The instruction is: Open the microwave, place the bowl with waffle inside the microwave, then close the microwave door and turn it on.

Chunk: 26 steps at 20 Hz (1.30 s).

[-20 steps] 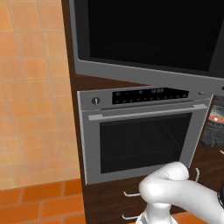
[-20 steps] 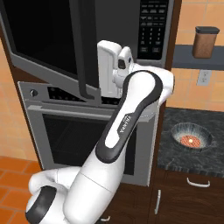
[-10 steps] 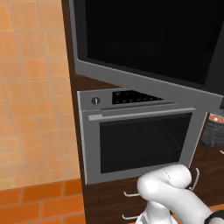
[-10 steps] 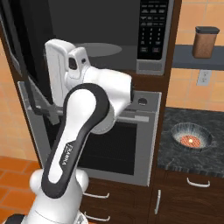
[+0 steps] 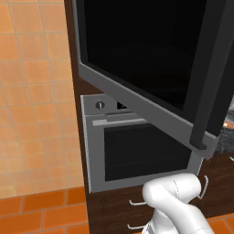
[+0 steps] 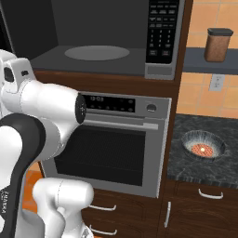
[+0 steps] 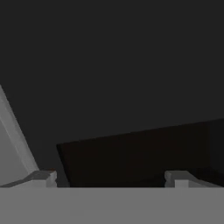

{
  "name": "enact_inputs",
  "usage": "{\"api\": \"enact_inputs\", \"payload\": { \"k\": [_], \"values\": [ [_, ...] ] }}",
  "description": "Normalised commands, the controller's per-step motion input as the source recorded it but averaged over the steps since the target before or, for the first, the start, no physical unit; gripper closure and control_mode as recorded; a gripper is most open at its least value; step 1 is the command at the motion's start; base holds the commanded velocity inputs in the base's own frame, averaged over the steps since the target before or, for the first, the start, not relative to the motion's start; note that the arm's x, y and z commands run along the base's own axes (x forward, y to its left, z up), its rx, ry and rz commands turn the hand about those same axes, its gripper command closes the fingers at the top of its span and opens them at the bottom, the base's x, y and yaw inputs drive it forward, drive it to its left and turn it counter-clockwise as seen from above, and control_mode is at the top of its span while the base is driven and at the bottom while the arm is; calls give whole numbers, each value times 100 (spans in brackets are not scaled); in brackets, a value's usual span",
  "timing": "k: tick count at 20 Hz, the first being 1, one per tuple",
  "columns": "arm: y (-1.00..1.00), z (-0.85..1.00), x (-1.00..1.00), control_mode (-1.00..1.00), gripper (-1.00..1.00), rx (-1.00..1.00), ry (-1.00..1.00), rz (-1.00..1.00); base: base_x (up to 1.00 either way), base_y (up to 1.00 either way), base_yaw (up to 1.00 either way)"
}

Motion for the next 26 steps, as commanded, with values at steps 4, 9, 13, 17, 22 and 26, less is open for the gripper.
{"api": "enact_inputs", "payload": {
  "k": [4, 9, 13, 17, 22, 26],
  "values": [
    [100, 1, -64, -100, -100, 1, 8, 7, 0, 0, 0],
    [87, 7, -56, -100, -100, 0, 3, 4, 0, 0, 0],
    [-30, 17, -60, -100, -100, -1, 0, 1, 0, 0, 0],
    [-100, 0, -40, -100, -100, 0, 3, 0, 0, 0, 0],
    [-100, -7, -3, -100, -100, -1, 9, 0, 0, 0, 0],
    [-100, -21, -4, -100, -100, -3, 7, -1, 0, 0, 0]
  ]
}}
